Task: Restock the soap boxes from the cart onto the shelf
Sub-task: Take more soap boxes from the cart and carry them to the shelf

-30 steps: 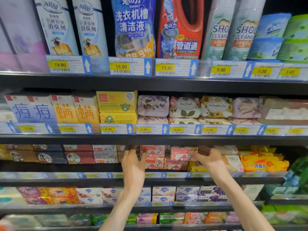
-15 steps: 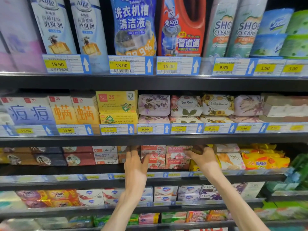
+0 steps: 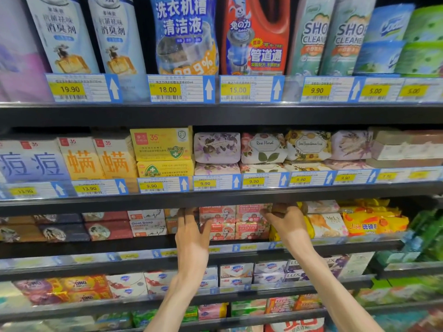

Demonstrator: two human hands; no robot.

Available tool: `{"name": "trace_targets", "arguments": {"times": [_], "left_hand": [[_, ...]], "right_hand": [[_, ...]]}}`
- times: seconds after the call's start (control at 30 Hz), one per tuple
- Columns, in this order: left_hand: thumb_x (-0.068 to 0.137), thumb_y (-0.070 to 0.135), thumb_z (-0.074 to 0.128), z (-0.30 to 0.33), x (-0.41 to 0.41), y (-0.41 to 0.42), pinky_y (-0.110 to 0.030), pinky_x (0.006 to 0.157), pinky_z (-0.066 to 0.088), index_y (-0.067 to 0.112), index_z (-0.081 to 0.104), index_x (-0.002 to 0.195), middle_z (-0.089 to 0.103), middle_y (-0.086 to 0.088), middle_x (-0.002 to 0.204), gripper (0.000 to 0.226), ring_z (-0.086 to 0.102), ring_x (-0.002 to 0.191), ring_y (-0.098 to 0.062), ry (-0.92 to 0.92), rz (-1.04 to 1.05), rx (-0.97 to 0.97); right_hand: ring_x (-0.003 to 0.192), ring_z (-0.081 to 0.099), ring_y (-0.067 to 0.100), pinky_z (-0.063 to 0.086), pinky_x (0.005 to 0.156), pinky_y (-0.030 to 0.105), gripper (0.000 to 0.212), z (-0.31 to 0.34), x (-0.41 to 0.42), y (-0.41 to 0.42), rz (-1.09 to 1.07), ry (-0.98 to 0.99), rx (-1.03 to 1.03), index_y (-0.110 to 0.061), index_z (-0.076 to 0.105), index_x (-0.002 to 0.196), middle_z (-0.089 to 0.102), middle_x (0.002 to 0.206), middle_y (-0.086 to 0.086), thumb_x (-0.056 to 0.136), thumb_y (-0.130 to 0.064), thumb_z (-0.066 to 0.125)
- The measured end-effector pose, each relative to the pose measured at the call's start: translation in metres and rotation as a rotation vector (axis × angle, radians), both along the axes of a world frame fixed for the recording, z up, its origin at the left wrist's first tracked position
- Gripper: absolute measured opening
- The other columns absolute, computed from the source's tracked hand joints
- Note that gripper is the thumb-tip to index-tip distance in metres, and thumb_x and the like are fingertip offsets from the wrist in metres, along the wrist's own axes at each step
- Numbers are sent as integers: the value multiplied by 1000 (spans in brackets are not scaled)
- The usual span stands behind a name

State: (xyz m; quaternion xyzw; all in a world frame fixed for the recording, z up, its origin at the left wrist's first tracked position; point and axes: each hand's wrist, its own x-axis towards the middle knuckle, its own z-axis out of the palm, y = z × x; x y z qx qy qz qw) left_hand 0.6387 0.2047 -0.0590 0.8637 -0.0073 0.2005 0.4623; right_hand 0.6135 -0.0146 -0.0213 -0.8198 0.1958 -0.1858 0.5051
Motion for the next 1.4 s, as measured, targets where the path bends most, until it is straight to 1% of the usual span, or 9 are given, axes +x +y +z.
{"name": "trace_targets", "arguments": {"times": [0.23,0.47,0.67,0.8,0.93,1.03,1.13,1.27,1.4], "left_hand": [[93,31,69,3,-2,-2,-42,99,50,7,54,130,55,-10,133,47,57,118,-30,45,7,19],[93,36,67,5,-6,1,-37,92,46,5,54,120,56,-11,121,43,56,108,-28,68,-10,29],[92,31,70,2,-33,26,-35,100,48,18,50,133,50,3,130,48,52,119,-15,-113,-21,48],[96,33,64,3,-73,58,-28,94,45,22,54,130,51,8,128,36,48,123,-13,-153,50,246],[95,33,66,-3,-128,105,-33,110,41,25,53,136,50,11,136,44,41,132,-10,-144,130,392],[94,39,66,-11,-176,146,-33,119,32,22,52,140,50,6,142,51,36,141,-15,-49,239,509],[91,43,67,-15,-232,191,-35,120,30,21,53,141,50,4,145,56,38,142,-19,49,376,562],[81,47,69,-14,-312,257,-42,110,43,20,58,135,58,-1,135,61,51,131,-26,126,585,590],[79,46,75,-10,-395,321,-42,107,46,17,60,134,60,-3,135,63,53,131,-29,210,787,591]], "right_hand": [[73,57,4,42,78,27,21,5,-5,2,11,21,-56,-9,67,92,69,93,2,85,-27,76],[97,69,18,56,84,36,25,-6,-14,-1,36,-2,-146,-12,65,104,72,102,2,87,-27,74],[92,62,2,51,76,18,22,-9,-51,7,139,-246,-323,-29,54,109,61,103,-10,92,-31,68],[94,63,-1,48,75,11,28,-11,-59,32,388,-179,-488,-25,61,118,67,107,-14,94,-38,63],[121,56,7,47,97,23,47,-16,-64,72,665,-199,-711,-25,54,137,61,132,-9,95,-44,60],[126,55,12,49,100,30,55,-21,-73,120,875,-231,-775,-27,46,144,58,139,-6,95,-47,58],[132,50,13,43,103,29,59,-22,-92,180,1047,-294,-783,-28,43,147,54,143,-6,94,-51,57],[129,52,19,38,104,25,64,-15,-127,276,1293,-404,-770,-20,49,143,57,140,1,92,-56,56],[121,58,18,47,103,35,65,-13,-166,382,1527,-491,-703,-24,51,139,63,130,-1,88,-64,56]]}}
